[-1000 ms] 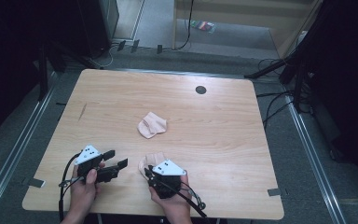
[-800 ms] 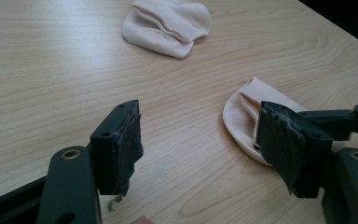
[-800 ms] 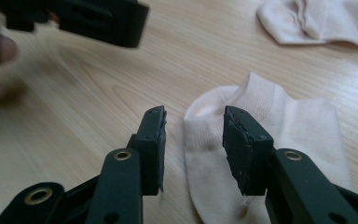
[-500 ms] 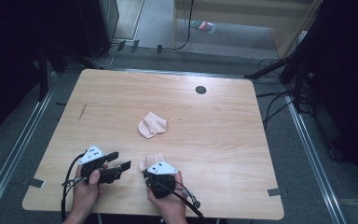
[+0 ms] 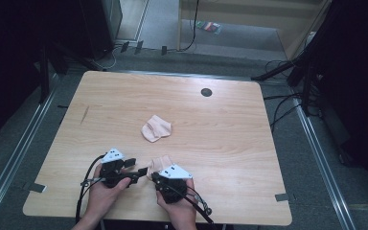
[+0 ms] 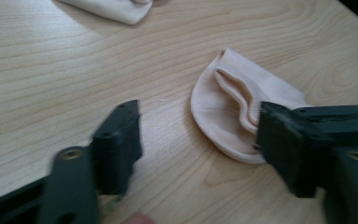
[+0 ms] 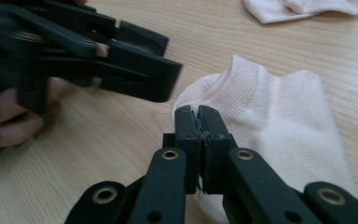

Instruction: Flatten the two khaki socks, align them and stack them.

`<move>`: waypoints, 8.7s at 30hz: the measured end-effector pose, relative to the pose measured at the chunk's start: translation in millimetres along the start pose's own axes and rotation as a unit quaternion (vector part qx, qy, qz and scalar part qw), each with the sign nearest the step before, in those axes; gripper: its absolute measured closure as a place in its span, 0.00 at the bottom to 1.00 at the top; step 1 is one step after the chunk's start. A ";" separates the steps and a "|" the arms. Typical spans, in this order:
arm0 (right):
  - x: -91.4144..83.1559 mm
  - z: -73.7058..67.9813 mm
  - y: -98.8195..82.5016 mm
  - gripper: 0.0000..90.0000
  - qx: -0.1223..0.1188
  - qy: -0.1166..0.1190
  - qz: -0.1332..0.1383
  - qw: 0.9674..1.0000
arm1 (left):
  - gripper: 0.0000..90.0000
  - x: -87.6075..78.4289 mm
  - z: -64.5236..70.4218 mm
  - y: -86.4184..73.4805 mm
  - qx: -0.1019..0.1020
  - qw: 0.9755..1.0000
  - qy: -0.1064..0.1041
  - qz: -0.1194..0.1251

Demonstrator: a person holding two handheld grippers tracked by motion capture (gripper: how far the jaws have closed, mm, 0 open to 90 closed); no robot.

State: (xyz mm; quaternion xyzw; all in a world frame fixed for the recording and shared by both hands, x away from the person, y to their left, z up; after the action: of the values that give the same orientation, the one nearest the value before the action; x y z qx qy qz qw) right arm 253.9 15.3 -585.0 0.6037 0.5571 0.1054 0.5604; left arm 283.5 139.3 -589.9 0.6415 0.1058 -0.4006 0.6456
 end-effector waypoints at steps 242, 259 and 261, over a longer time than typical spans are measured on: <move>-26.2 170.8 110.5 0.98 0.046 -0.065 0.046 0.996 | 1.00 42.3 -56.2 93.0 -0.003 0.992 0.107 0.071; -73.4 116.9 92.7 0.98 0.040 -0.047 0.069 0.996 | 1.00 -10.9 -26.8 75.7 0.021 0.994 0.051 0.096; -77.9 111.2 88.8 0.98 0.040 -0.046 0.067 0.996 | 1.00 -14.7 -24.2 69.1 0.029 0.994 0.049 0.094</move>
State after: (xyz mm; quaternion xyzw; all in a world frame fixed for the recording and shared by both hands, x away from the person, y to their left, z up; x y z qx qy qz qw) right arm 358.9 -86.4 -514.6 0.6660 0.4927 0.0929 0.5523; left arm 328.1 157.0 -532.7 0.6859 0.0652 -0.3087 0.6557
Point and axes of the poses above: each handheld gripper's, and its own axes: x roughly forward along the jaws, y roughly out of its top, z roughly to its right, the point moved 7 cm from there along x, roughly forward along the jaws, and after that the axes turned 15 degrees about y, right-handed, at the moved point
